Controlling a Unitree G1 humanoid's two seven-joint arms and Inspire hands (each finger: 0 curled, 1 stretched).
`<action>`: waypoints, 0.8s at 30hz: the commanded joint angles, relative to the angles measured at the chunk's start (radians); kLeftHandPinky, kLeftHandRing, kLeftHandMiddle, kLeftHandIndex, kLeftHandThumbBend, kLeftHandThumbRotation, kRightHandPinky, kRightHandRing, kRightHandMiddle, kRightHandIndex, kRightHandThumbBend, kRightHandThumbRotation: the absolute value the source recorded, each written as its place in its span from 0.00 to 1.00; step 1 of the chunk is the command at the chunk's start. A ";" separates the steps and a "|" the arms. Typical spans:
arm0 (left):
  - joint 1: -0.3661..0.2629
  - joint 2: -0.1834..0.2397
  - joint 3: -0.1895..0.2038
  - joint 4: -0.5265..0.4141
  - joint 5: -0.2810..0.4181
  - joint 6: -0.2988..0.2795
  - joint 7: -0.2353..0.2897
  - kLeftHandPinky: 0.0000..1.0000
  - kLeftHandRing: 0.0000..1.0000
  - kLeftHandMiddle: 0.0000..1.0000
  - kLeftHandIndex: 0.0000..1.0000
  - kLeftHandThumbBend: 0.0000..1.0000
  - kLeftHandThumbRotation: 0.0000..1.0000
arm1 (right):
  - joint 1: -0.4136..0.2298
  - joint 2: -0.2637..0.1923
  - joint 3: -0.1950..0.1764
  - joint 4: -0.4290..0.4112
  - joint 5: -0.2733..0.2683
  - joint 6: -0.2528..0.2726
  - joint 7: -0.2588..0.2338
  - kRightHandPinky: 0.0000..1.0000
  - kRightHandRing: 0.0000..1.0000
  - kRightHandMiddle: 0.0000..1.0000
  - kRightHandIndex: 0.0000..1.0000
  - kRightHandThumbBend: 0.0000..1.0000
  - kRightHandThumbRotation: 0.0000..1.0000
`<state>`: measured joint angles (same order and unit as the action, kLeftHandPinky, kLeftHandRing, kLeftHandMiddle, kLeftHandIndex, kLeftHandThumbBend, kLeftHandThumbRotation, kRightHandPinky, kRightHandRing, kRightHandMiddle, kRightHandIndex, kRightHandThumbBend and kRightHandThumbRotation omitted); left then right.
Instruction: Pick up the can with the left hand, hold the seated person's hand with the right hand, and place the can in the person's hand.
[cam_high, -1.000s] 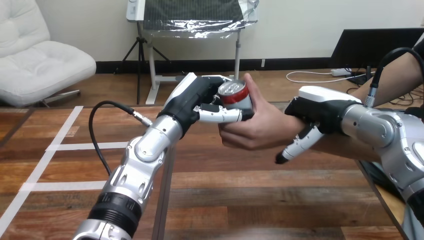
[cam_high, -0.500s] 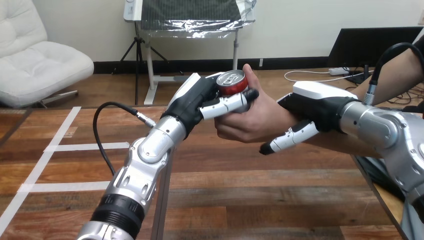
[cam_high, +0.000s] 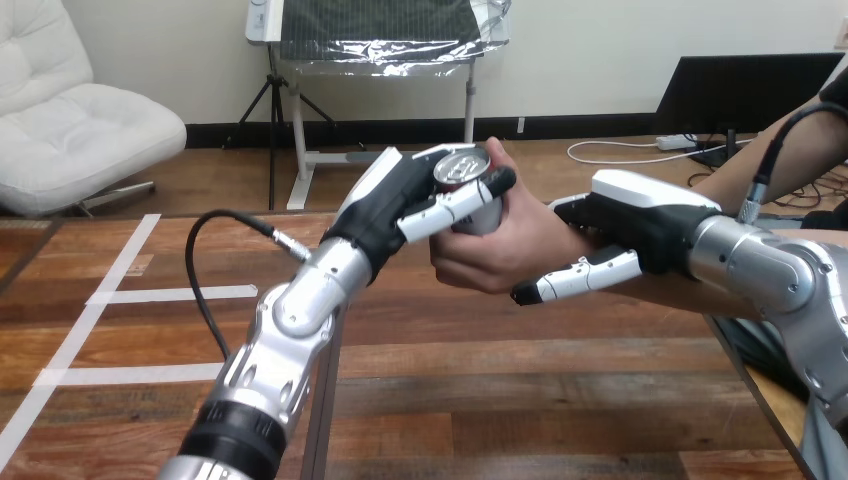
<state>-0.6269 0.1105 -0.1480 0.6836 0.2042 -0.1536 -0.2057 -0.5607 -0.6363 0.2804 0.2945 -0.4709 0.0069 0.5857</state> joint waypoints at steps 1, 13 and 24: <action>0.011 0.022 0.008 -0.038 -0.005 -0.029 0.008 0.78 0.84 0.84 0.81 0.71 0.72 | 0.015 0.002 -0.015 -0.040 0.026 0.021 0.021 0.74 0.87 0.87 0.87 0.99 0.74; 0.052 0.035 0.012 -0.067 -0.004 -0.033 0.009 0.80 0.85 0.85 0.82 0.68 0.75 | 0.057 0.000 -0.045 -0.095 0.049 0.027 0.015 0.78 0.90 0.91 0.92 1.00 0.75; 0.112 0.042 0.013 -0.134 0.002 -0.021 0.022 0.83 0.85 0.84 0.81 0.67 0.83 | 0.102 0.009 -0.082 -0.156 0.069 0.054 -0.009 0.76 0.90 0.92 0.94 1.00 0.74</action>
<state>-0.5102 0.1329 -0.1470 0.6354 0.2059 -0.1615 -0.2045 -0.4732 -0.6363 0.2321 0.1906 -0.4287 0.0534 0.6008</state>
